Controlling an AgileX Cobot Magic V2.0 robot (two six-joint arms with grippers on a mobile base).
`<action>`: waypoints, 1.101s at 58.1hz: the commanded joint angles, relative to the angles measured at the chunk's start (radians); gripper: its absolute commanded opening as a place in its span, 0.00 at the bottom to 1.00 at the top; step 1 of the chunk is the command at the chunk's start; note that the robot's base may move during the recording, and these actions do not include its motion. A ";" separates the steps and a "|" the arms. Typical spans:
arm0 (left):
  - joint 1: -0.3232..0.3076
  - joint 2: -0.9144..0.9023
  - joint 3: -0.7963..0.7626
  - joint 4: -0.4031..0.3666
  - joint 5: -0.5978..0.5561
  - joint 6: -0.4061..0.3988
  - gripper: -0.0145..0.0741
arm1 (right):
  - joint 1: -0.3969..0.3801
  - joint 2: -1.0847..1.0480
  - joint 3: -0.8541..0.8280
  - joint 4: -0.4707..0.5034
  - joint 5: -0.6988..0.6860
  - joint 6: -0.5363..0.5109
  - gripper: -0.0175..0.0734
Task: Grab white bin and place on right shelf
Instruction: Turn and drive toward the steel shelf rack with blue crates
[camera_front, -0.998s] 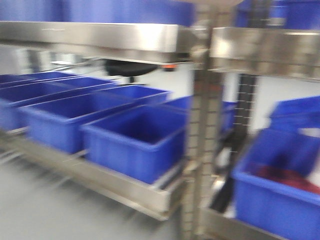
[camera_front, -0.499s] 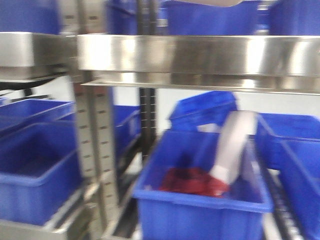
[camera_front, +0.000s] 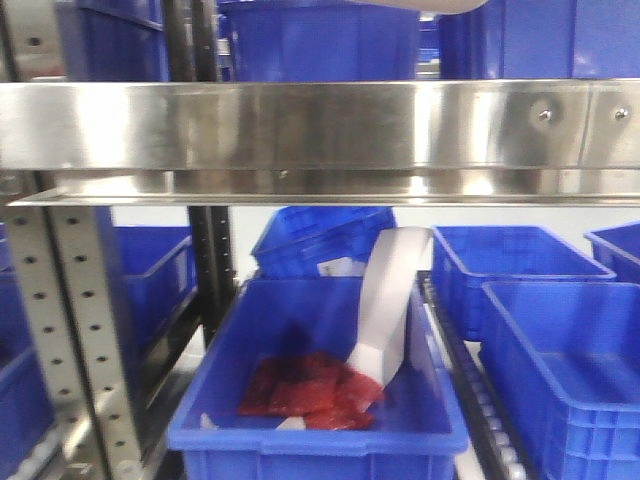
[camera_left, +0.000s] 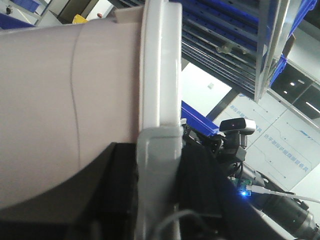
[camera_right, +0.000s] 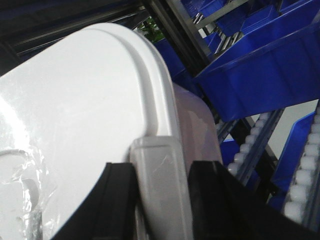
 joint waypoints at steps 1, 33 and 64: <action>-0.019 -0.038 -0.035 -0.085 0.185 0.007 0.03 | 0.011 -0.037 -0.039 0.152 0.096 -0.013 0.26; -0.019 -0.038 -0.035 -0.085 0.183 0.007 0.03 | 0.011 -0.037 -0.039 0.152 0.096 -0.013 0.26; -0.019 -0.038 -0.035 -0.085 0.183 0.007 0.03 | 0.011 -0.037 -0.039 0.152 0.096 -0.013 0.26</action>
